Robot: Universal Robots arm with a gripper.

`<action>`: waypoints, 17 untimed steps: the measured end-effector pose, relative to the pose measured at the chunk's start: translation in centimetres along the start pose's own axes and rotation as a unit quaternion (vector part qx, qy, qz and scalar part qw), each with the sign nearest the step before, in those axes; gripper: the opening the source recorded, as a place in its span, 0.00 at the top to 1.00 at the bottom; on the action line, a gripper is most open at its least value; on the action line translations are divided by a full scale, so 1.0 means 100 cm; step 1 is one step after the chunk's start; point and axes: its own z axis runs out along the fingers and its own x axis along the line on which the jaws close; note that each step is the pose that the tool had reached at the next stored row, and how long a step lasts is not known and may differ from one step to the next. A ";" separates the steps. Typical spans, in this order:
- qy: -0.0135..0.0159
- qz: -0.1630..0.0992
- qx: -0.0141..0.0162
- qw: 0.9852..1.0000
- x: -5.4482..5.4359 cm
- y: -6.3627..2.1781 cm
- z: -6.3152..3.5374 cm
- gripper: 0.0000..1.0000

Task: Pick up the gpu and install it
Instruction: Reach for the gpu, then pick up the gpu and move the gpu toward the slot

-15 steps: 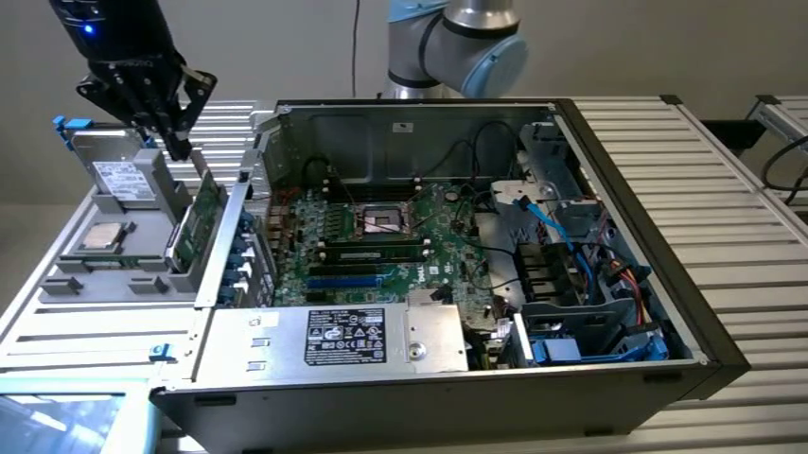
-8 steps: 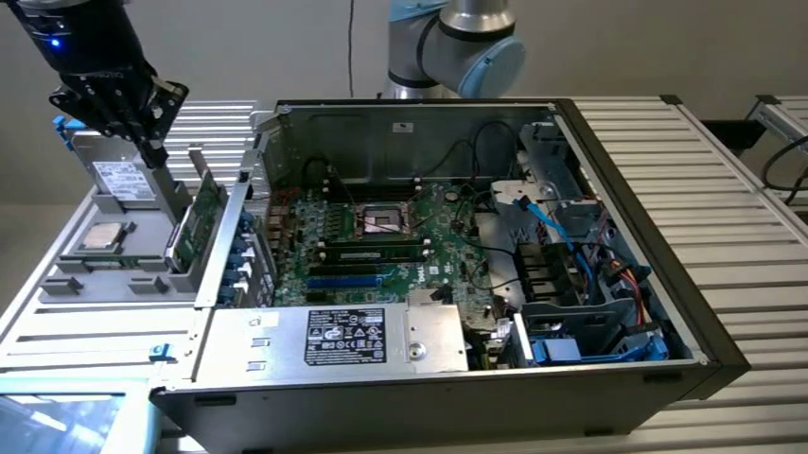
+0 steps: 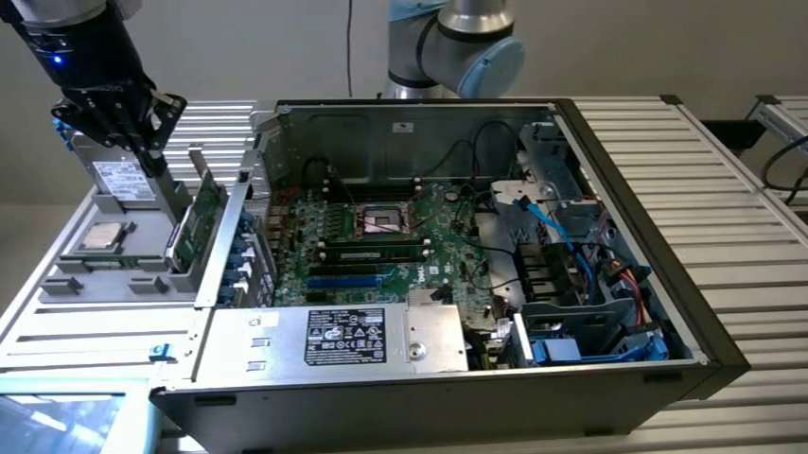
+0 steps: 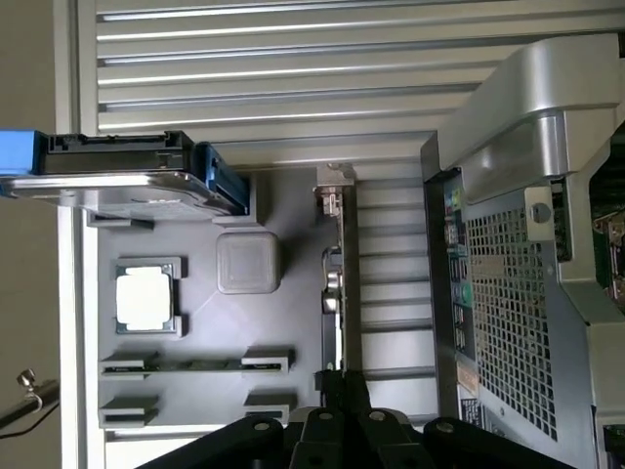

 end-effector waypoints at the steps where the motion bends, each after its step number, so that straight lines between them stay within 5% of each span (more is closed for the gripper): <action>1: 0.000 0.000 0.000 1.000 0.000 0.0002 0.0018 0.88; 8: 0.003 0.000 0.000 1.000 -0.003 0.0091 0.0104 0.88; 17: 0.005 0.000 0.000 1.000 -0.004 0.0101 0.0113 0.88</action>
